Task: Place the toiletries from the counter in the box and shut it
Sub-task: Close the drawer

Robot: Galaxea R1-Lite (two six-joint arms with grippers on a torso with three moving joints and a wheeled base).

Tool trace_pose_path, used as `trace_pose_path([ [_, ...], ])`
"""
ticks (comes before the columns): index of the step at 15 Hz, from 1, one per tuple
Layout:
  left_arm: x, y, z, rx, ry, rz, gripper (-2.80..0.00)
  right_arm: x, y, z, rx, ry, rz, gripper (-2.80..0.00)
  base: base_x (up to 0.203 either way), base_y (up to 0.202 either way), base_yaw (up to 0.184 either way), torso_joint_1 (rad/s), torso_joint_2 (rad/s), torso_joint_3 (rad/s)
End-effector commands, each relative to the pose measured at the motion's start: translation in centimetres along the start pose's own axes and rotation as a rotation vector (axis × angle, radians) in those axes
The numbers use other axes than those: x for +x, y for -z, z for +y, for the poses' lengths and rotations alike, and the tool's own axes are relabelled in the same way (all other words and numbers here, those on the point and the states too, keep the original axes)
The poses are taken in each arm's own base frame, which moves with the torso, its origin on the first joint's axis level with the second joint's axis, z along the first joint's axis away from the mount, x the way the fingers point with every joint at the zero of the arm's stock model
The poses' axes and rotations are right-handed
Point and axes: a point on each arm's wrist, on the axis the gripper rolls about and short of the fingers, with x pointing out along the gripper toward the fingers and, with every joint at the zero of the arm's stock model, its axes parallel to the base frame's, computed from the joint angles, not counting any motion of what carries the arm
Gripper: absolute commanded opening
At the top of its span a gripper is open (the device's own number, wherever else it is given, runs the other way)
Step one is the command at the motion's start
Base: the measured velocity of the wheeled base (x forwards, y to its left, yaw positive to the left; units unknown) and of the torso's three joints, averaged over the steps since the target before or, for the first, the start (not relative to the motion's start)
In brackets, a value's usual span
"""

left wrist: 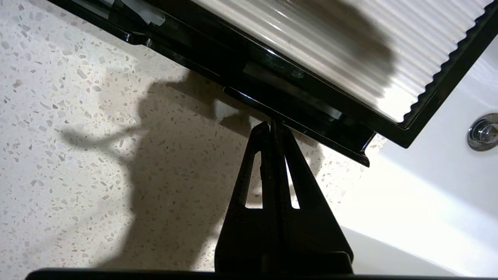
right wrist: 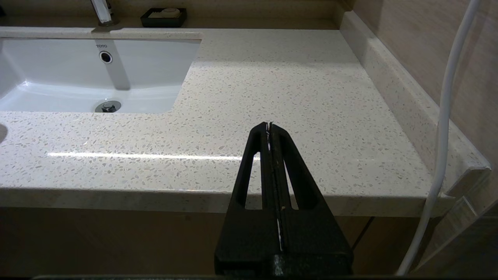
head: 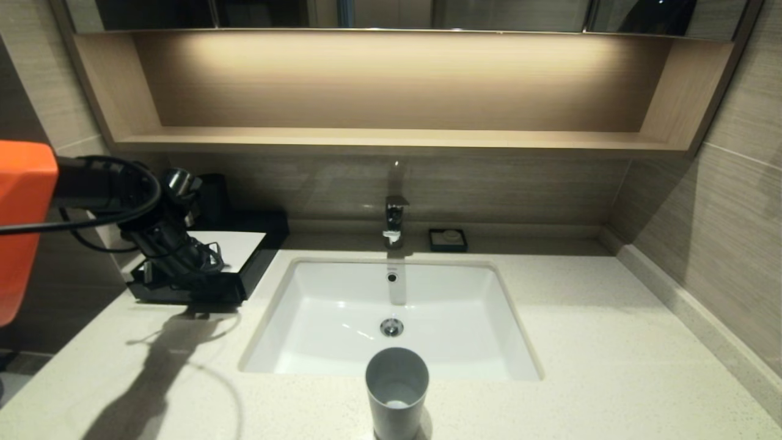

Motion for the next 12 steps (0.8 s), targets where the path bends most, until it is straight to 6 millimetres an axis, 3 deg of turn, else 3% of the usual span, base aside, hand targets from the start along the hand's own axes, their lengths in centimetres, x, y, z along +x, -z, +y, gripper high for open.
trace_pose_path([
  [1, 0.35, -0.11, -0.01, -0.003, -0.003, 0.006, -2.8, 0.01, 0.04, 0.0, 0.0, 0.0, 0.001, -2.8, 0.0, 0.0, 0.0, 0.0, 0.0, 0.0],
  [12, 0.21, -0.35, -0.35, -0.009, 0.011, -0.025, -2.8, 0.01, 0.04, 0.0, 0.0, 0.0, 0.001, -2.8, 0.0, 0.0, 0.0, 0.0, 0.0, 0.0],
])
